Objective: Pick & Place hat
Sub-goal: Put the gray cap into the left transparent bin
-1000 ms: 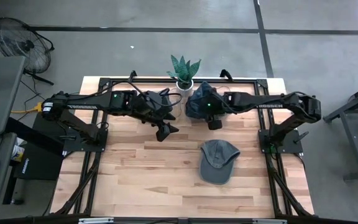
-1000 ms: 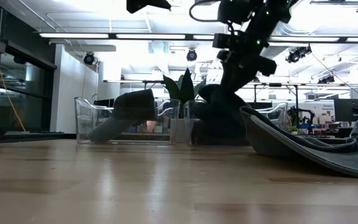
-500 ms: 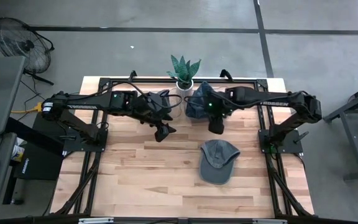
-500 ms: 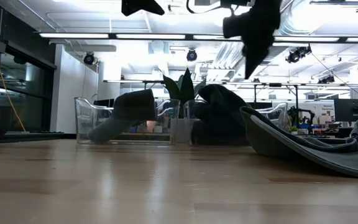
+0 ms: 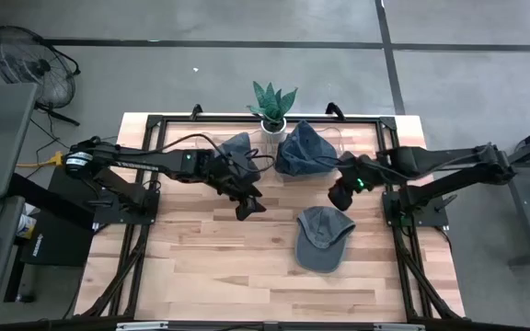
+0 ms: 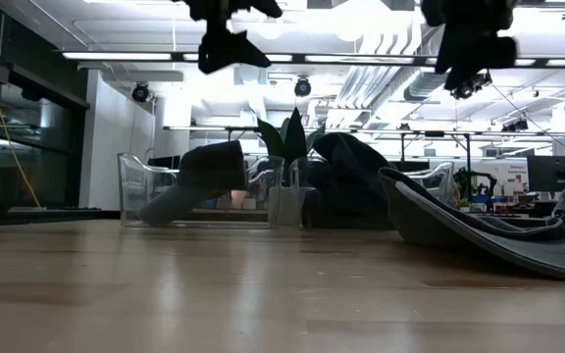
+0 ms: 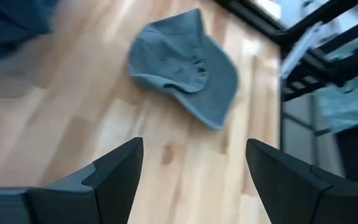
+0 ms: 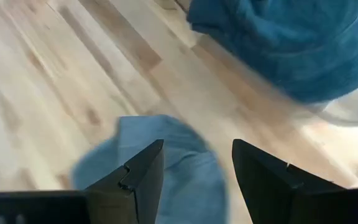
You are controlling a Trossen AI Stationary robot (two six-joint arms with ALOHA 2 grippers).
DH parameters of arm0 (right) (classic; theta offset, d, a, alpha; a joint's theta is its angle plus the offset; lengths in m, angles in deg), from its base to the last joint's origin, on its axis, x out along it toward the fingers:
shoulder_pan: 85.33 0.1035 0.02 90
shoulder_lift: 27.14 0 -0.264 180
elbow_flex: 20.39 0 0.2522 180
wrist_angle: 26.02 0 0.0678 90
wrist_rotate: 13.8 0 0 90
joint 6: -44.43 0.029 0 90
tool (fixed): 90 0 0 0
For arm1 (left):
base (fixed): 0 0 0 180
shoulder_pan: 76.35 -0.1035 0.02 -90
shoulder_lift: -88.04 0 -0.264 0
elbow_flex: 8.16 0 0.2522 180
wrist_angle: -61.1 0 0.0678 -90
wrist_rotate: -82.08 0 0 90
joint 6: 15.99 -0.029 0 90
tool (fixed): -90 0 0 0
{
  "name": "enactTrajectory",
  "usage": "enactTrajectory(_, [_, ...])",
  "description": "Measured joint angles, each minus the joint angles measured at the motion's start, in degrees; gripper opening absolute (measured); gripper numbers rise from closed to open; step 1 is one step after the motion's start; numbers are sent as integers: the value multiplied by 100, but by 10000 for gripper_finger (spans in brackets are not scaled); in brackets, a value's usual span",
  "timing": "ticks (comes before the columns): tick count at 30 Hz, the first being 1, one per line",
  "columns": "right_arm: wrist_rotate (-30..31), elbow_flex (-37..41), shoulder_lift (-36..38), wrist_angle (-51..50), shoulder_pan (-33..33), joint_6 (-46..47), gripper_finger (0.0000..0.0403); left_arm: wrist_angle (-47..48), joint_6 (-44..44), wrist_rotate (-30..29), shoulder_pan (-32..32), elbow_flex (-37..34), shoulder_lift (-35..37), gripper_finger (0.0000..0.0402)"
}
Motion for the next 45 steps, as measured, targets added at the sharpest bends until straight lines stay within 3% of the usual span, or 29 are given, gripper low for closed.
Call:
enactTrajectory(7, [321, 408, 305, 368, 889, 1313, 183, -1359, 413, 759, -31, -665, -495, 279])
enactTrajectory(11, [428, 581, 294, 504, 1231, 1725, 183, -1923, 625, 1268, -31, -648, -1092, 279])
enactTrajectory(17, [720, 604, 328, 241, 1570, 1972, 183, -2695, 1653, 1850, -18, -661, -1949, 279])
enactTrajectory(24, [774, 602, 353, -301, 1745, 1956, 183, -3704, 3163, 1342, 198, -652, -2525, 279])
enactTrajectory(31, [945, 601, 365, -748, 1885, 1541, 183, -3885, 4167, 359, 566, -537, -2864, 279])
enactTrajectory(38, [973, 601, 377, -727, 1885, 1067, 183, -3914, 4468, -178, 769, 132, -3283, 279])
enactTrajectory(45, [967, 601, 377, -724, 1885, 844, 183, -3042, 4453, -404, 758, 826, -3578, 279])
